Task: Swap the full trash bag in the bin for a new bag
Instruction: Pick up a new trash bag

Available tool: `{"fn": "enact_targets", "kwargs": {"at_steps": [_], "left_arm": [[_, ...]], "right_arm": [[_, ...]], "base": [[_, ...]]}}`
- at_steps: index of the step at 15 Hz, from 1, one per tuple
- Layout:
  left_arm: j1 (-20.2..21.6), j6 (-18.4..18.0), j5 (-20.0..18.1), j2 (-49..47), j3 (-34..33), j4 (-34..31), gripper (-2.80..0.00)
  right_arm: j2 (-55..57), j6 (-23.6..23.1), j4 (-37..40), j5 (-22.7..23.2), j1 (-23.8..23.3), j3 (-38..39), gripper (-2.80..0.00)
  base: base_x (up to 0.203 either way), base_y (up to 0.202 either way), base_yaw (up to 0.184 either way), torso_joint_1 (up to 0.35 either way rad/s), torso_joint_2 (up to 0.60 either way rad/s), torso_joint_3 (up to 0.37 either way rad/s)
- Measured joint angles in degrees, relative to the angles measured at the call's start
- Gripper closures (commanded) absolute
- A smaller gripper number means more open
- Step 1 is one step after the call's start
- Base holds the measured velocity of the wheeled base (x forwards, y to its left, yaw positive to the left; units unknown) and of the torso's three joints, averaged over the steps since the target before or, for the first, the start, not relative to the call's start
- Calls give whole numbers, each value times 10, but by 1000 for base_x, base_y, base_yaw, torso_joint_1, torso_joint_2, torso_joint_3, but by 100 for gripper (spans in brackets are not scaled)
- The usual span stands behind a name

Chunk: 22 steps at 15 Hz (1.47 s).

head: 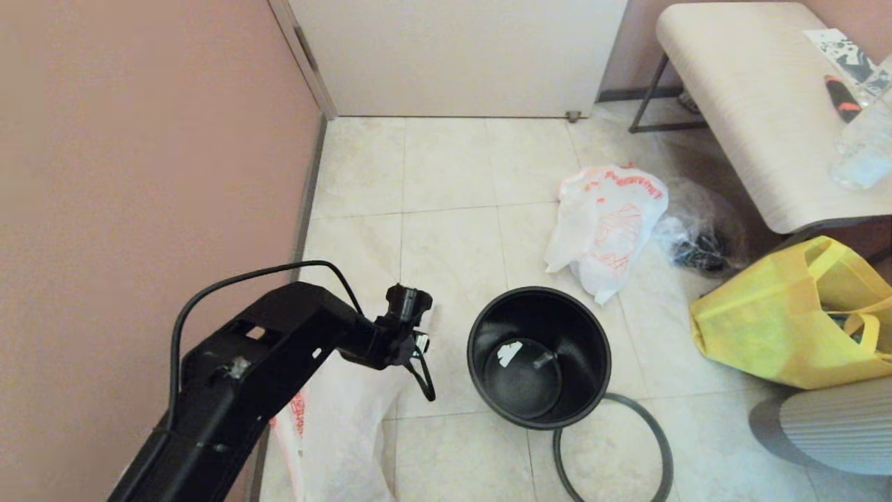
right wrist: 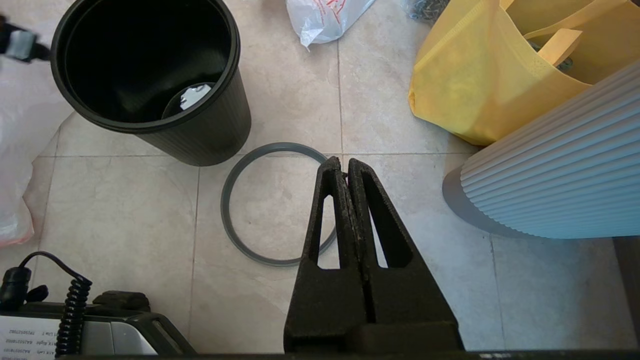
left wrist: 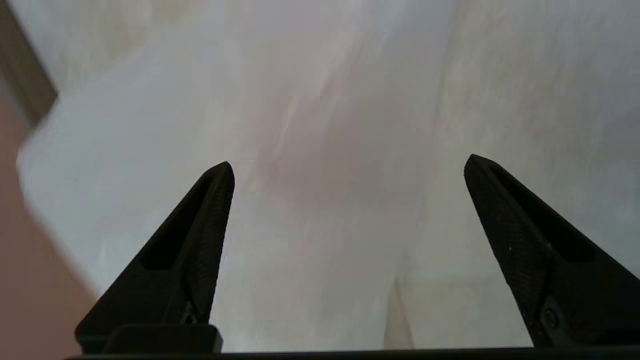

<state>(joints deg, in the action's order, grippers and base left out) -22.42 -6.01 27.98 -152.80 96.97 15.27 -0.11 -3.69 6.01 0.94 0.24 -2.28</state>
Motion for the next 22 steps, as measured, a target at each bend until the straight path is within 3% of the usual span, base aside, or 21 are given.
{"fn": "enact_targets", "kwargs": {"at_steps": [2, 4, 8, 11, 15, 22], "left_arm": [[-4, -28, 1, -39, 85, -25, -280], [-4, -91, 0, -73, 132, -19, -280], [0, -215, 4, -134, 151, 121, -280], [9, -262, -2, -154, 154, 132, -280], [26, -284, -17, -166, 157, 129, -280], [69, -284, -15, -176, 156, 99, -280]], "right_arm": [[0, -1, 0, 0, 0, 0, 0], [0, -2, 0, 0, 0, 0, 0], [0, -13, -1, 2, 0, 0, 0], [0, -23, -3, 3, 0, 0, 0], [0, -28, -4, 4, 0, 1, 0], [0, -31, -4, 7, 0, 1, 0]], "base": [[0, 0, 0, 0, 0, 0], [0, 0, 0, 0, 0, 0], [0, 0, 0, 0, 0, 0], [0, 0, 0, 0, 0, 0], [0, 0, 0, 0, 0, 0], [0, 0, 0, 0, 0, 0]]}}
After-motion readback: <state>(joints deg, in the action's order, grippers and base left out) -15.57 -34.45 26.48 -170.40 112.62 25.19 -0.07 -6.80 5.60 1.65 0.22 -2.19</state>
